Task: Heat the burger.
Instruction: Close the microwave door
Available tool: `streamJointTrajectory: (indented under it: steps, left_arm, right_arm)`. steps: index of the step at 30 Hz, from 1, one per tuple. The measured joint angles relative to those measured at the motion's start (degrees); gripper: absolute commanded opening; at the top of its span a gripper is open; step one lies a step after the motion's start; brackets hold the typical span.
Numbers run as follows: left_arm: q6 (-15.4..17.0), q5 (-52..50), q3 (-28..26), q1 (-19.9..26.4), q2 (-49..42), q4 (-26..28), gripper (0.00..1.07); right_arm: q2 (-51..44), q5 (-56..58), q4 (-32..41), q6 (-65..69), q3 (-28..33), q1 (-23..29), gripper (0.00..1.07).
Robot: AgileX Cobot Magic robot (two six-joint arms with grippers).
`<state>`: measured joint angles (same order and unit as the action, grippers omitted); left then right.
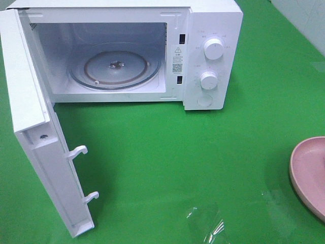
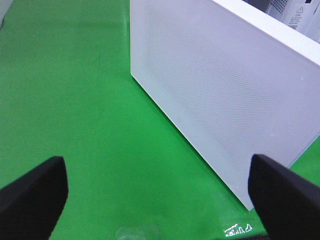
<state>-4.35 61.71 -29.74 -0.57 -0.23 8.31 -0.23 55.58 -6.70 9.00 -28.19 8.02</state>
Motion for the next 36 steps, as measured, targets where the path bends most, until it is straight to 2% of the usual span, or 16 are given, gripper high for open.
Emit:
streamJointTrajectory:
  steps: [7, 8, 9, 11, 12, 13, 14, 16, 17, 18, 19, 20, 21, 22, 28, 36]
  left_arm:
    - [0.57, -0.69, -0.23, 0.0, 0.0, 0.0, 0.84]
    - [1.66, -1.89, -0.57, 0.0, 0.29, 0.0, 0.77]
    - [1.66, -1.89, -0.57, 0.0, 0.29, 0.0, 0.77]
    - [3.44, -6.3, -0.86, 0.0, 3.09, 0.0, 0.66]
    - [3.44, -6.3, -0.86, 0.0, 3.09, 0.0, 0.66]
    - [3.61, -7.68, -0.86, 0.0, 4.18, 0.0, 0.56]
    - [3.61, -7.68, -0.86, 0.0, 4.18, 0.0, 0.56]
    - [3.84, -12.89, -0.86, 0.0, 8.65, 0.0, 0.32]
    - [3.84, -12.89, -0.86, 0.0, 8.65, 0.0, 0.32]
    - [3.84, -15.58, -0.86, 0.0, 11.4, -0.23, 0.24]
    - [3.84, -15.58, -0.86, 0.0, 11.4, -0.23, 0.24]
    - [3.84, -16.79, -0.86, 0.0, 12.83, -0.23, 0.05]
    - [3.84, -16.79, -0.86, 0.0, 12.83, -0.23, 0.05]
    - [3.9, -18.68, -0.86, 0.0, 15.41, -0.29, 0.0]
    - [4.07, -26.3, 0.0, 0.0, 23.38, -1.2, 0.0]
    - [2.29, -43.89, 8.25, 0.0, 29.51, 0.69, 0.0]
  right_arm:
    - [0.0, 0.0, 0.0, 0.0, 0.0, 0.0, 0.76]
    - [0.0, 0.0, 0.0, 0.0, 0.0, 0.0, 0.76]
    - [0.0, 0.0, 0.0, 0.0, 0.0, 0.0, 0.76]
    - [0.0, 0.0, 0.0, 0.0, 0.0, 0.0, 0.76]
    - [0.0, 0.0, 0.0, 0.0, 0.0, 0.0, 0.76]
    - [0.0, 0.0, 0.0, 0.0, 0.0, 0.0, 0.76]
    - [0.0, 0.0, 0.0, 0.0, 0.0, 0.0, 0.76]
    - [0.0, 0.0, 0.0, 0.0, 0.0, 0.0, 0.76]
    - [0.0, 0.0, 0.0, 0.0, 0.0, 0.0, 0.76]
    - [0.0, 0.0, 0.0, 0.0, 0.0, 0.0, 0.76]
    - [0.0, 0.0, 0.0, 0.0, 0.0, 0.0, 0.76]
    - [0.0, 0.0, 0.0, 0.0, 0.0, 0.0, 0.76]
    - [0.0, 0.0, 0.0, 0.0, 0.0, 0.0, 0.76]
    - [0.0, 0.0, 0.0, 0.0, 0.0, 0.0, 0.76]
    - [0.0, 0.0, 0.0, 0.0, 0.0, 0.0, 0.76]
    - [0.0, 0.0, 0.0, 0.0, 0.0, 0.0, 0.76]
